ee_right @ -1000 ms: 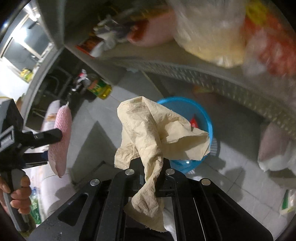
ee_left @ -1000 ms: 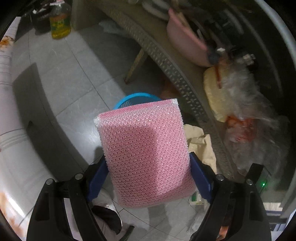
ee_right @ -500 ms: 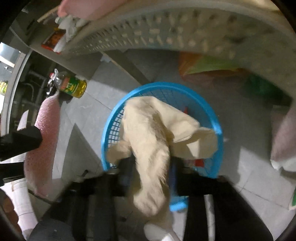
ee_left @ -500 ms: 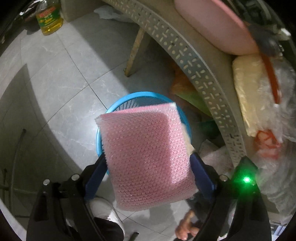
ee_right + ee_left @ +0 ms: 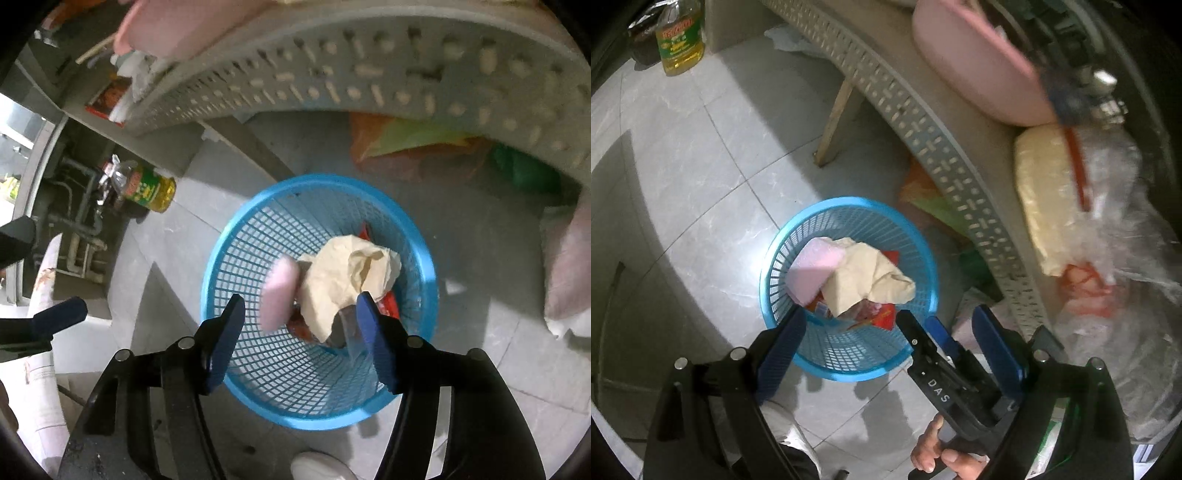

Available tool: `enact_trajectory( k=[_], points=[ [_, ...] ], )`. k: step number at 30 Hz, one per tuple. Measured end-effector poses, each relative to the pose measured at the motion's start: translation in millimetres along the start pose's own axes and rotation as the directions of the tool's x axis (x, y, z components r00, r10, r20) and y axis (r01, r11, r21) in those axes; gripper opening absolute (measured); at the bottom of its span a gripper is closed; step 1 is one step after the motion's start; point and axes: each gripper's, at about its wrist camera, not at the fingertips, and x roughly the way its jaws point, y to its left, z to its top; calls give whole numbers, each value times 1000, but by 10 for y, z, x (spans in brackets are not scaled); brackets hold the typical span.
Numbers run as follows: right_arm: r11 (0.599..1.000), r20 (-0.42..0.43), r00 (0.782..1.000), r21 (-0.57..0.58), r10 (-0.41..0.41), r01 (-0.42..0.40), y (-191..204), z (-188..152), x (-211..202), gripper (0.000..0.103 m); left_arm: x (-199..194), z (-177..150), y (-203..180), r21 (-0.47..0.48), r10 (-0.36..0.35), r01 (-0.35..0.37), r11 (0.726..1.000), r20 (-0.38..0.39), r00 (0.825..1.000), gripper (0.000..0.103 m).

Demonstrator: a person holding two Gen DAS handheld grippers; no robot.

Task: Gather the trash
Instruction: 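Open both grippers over the basket to drop towel and sponge, then move both grippers back to the table toward the green bottle and toothpaste box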

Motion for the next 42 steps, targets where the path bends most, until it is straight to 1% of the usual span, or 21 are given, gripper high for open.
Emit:
enact_trajectory(
  k=[2, 6, 10, 13, 16, 17, 18, 20, 23, 27, 29, 31, 32, 33, 34, 35, 37, 39, 40, 41, 42],
  points=[
    [1000, 15, 1000, -14, 4, -3, 35, 0, -51, 61, -103, -47, -27, 10, -10, 10, 1000, 13, 1000, 89],
    [999, 38, 999, -37, 21, -20, 132, -96, -262, 61, -488, -224, -47, 21, -50, 49, 999, 60, 997, 89],
    [994, 70, 996, -101, 57, -50, 312, -229, -532, 67, -911, -435, -87, 51, -93, 87, 995, 115, 989, 89],
    [983, 100, 991, -171, 92, -74, 457, -365, -815, 73, -1337, -709, -66, 101, -99, 82, 991, 173, 980, 89],
    [972, 130, 987, -223, 99, -68, 583, -499, -1133, 79, -1779, -1040, 26, 112, -126, 102, 988, 237, 963, 89],
    [967, 143, 985, -246, 99, -62, 636, -553, -1251, 80, -1914, -1155, 58, 114, -138, 112, 987, 258, 956, 89],
    [963, 155, 984, -266, 93, -49, 689, -606, -1360, 81, -2113, -1330, 119, 117, -147, 116, 986, 297, 944, 89],
    [949, 175, 981, -314, 87, -28, 810, -701, -1545, 84, -2329, -1569, 223, 118, -149, 114, 986, 349, 925, 89],
    [922, 215, 973, -387, 81, 9, 997, -849, -1799, 90, -2707, -2059, 441, 106, -135, 97, 990, 453, 881, 91],
    [884, 254, 963, -466, 87, 43, 1258, -1080, -2080, 95, -2974, -2558, 707, 75, -87, 56, 996, 518, 851, 92],
    [863, 268, 960, -502, 87, 62, 1405, -1189, -2176, 95, -3101, -2812, 851, 45, -55, 37, 998, 549, 834, 92],
    [844, 279, 956, -531, 90, 76, 1520, -1269, -2245, 95, -3212, -3003, 971, 24, -40, 31, 999, 572, 819, 92],
    [834, 287, 954, -545, 92, 83, 1597, -1326, -2281, 95, -3288, -3132, 1044, 10, -28, 27, 1000, 591, 806, 92],
    [824, 293, 952, -559, 91, 94, 1673, -1387, -2314, 95, -3319, -3197, 1076, 2, -20, 24, 1000, 604, 797, 92],
    [809, 301, 950, -577, 88, 108, 1762, -1460, -2352, 95, -3374, -3297, 1126, -4, -13, 19, 1000, 620, 785, 93],
    [799, 307, 948, -590, 87, 117, 1828, -1512, -2370, 95, -3407, -3353, 1156, -8, -5, 13, 1000, 630, 777, 93],
    [768, 330, 940, -622, 83, 151, 1974, -1649, -2393, 95, -3507, -3538, 1236, -20, 24, -14, 1000, 656, 754, 93],
    [717, 370, 925, -668, 85, 202, 2158, -1834, -2443, 95, -3593, -3724, 1326, -29, 45, -34, 999, 676, 735, 93],
    [702, 380, 920, -681, 93, 211, 2195, -1882, -2453, 95, -3622, -3809, 1361, -35, 58, -46, 998, 684, 727, 93],
    [678, 395, 912, -700, 108, 223, 2265, -1978, -2467, 95, -3654, -3893, 1407, -39, 70, -59, 997, 692, 719, 93],
    [666, 396, 911, -711, 117, 224, 2304, -2028, -2473, 95, -3691, -4012, 1469, -48, 89, -78, 996, 700, 708, 93]
  ],
)
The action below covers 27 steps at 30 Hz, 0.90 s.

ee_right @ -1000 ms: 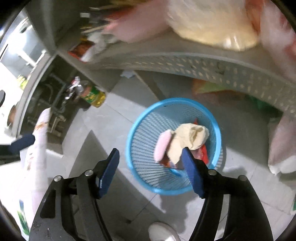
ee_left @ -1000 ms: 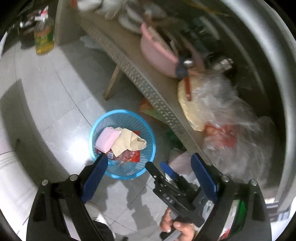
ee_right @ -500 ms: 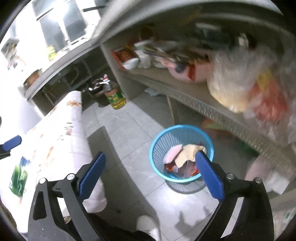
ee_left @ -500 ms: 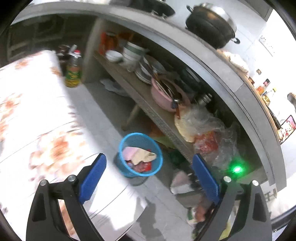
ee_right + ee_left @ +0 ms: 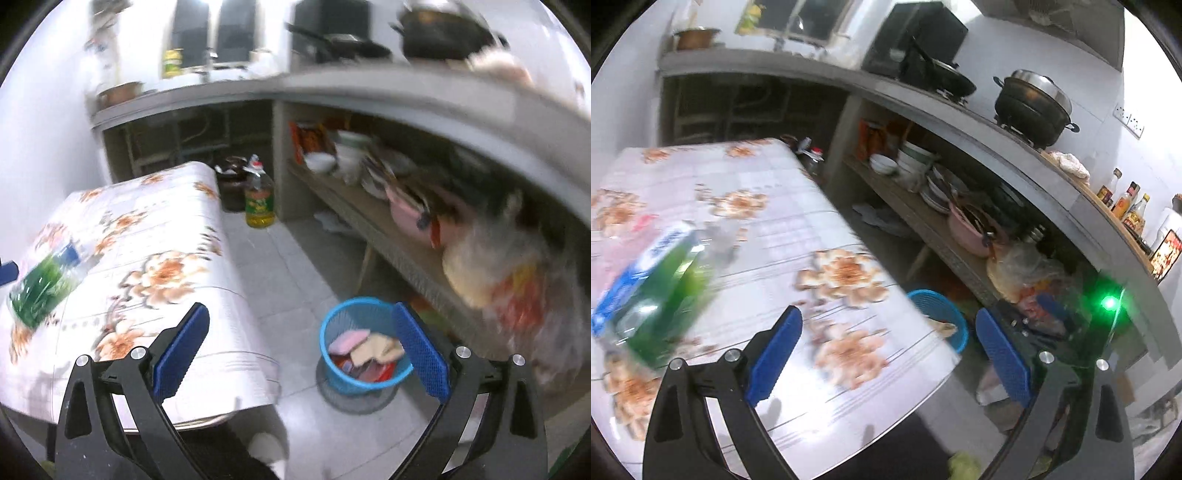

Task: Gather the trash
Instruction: 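Move both grippers back to the table toward the green bottle and toothpaste box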

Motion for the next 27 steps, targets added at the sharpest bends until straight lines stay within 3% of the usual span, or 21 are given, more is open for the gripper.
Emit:
enact_trajectory(
  k=[4, 7, 10, 14, 16, 19, 21, 24, 27],
  points=[
    [993, 4, 994, -45, 113, -113, 294, -7, -91, 95, -365, -204, 295, -12, 91, -90, 996, 42, 995, 93],
    [971, -27, 971, -42, 236, -237, 504, 6, -84, 95, -600, -322, 552, -45, 153, -150, 988, 81, 985, 93],
    [927, -110, 922, -5, 372, -375, 687, 27, 2, 95, -776, -377, 825, -93, 223, -212, 973, 124, 967, 93],
    [868, -196, 846, 74, 495, -491, 893, 48, 91, 95, -799, -333, 1177, -139, 288, -268, 953, 148, 946, 93],
    [843, -229, 811, 123, 538, -524, 978, 44, 158, 95, -699, -272, 1312, -145, 309, -289, 946, 140, 941, 93],
    [828, -263, 785, 153, 561, -540, 1124, -4, 179, 95, -491, -174, 1476, -139, 354, -337, 931, 115, 928, 93],
    [826, -278, 779, 155, 562, -541, 1167, -28, 183, 95, -367, -164, 1525, -122, 374, -362, 924, 98, 922, 93],
    [834, -300, 779, 146, 550, -532, 1247, -30, 236, 95, -248, -219, 1542, -100, 350, -343, 934, 65, 934, 93],
    [839, -313, 780, 149, 542, -523, 1285, 1, 315, 95, -217, -285, 1470, -67, 351, -347, 935, 57, 935, 93]
  ],
)
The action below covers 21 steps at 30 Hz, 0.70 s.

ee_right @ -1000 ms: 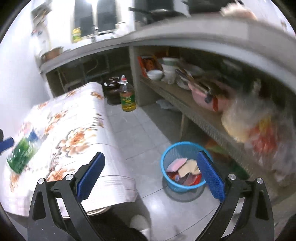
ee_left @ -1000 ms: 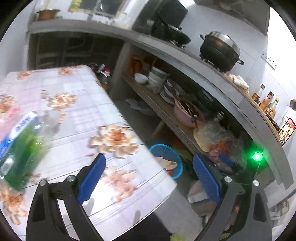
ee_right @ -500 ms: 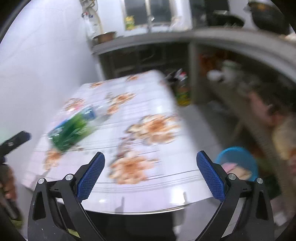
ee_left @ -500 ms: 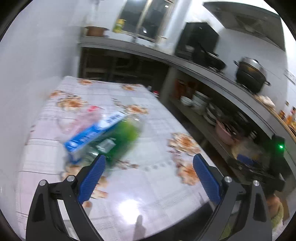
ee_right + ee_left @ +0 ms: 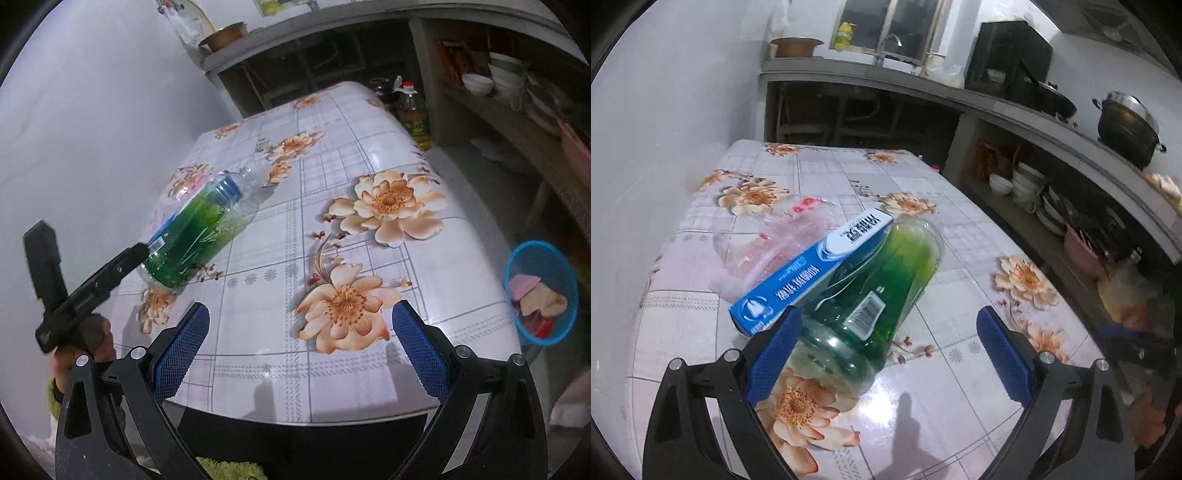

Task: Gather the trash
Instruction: 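Move both grippers back to the table toward the green bottle and toothpaste box, then grasp the green Scream bottle with the right gripper while the left grasps the blue toothpaste box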

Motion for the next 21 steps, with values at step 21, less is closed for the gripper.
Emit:
enact_trajectory(
  k=[21],
  points=[
    [974, -100, 979, 158, 178, -161, 210, 632, 833, 95, -209, 136, 245, 76, 98, -107, 991, 118, 988, 93]
  ],
)
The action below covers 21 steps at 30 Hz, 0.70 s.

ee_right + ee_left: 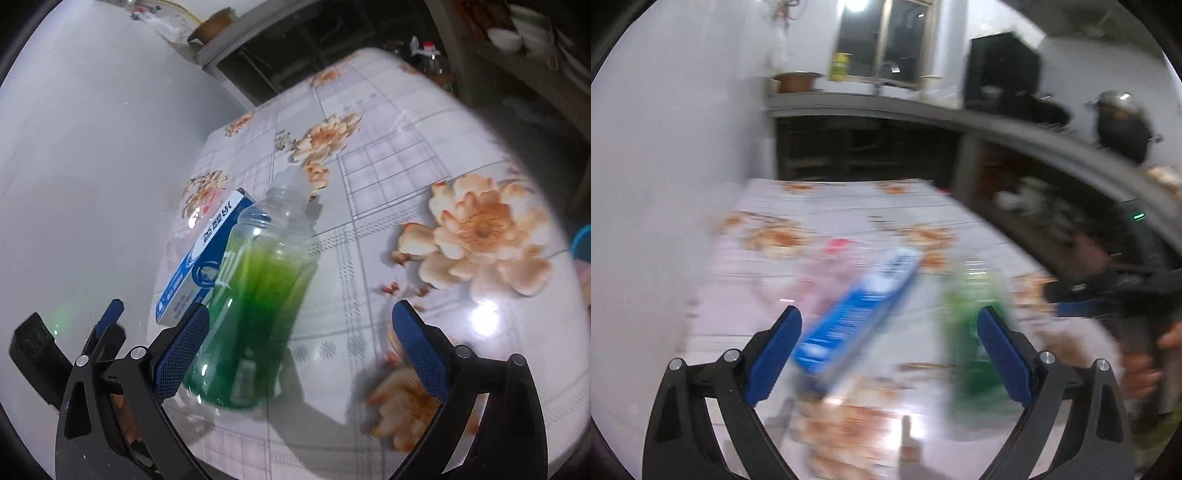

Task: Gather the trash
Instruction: 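Grasp the green Scream bottle with the right gripper while the left grasps the blue toothpaste box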

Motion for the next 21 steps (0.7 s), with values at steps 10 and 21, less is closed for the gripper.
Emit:
enact_trajectory(
  k=[10, 21],
  points=[
    [1000, -81, 996, -13, -23, 22, 131, 118, 366, 95, 283, -226, 160, -85, -147, 136, 987, -145, 978, 81],
    [997, -123, 990, -35, -73, 69, 96, 121, 458, 91, 439, -53, 151, -18, -2, 0, 1000, -140, 990, 81]
  ],
)
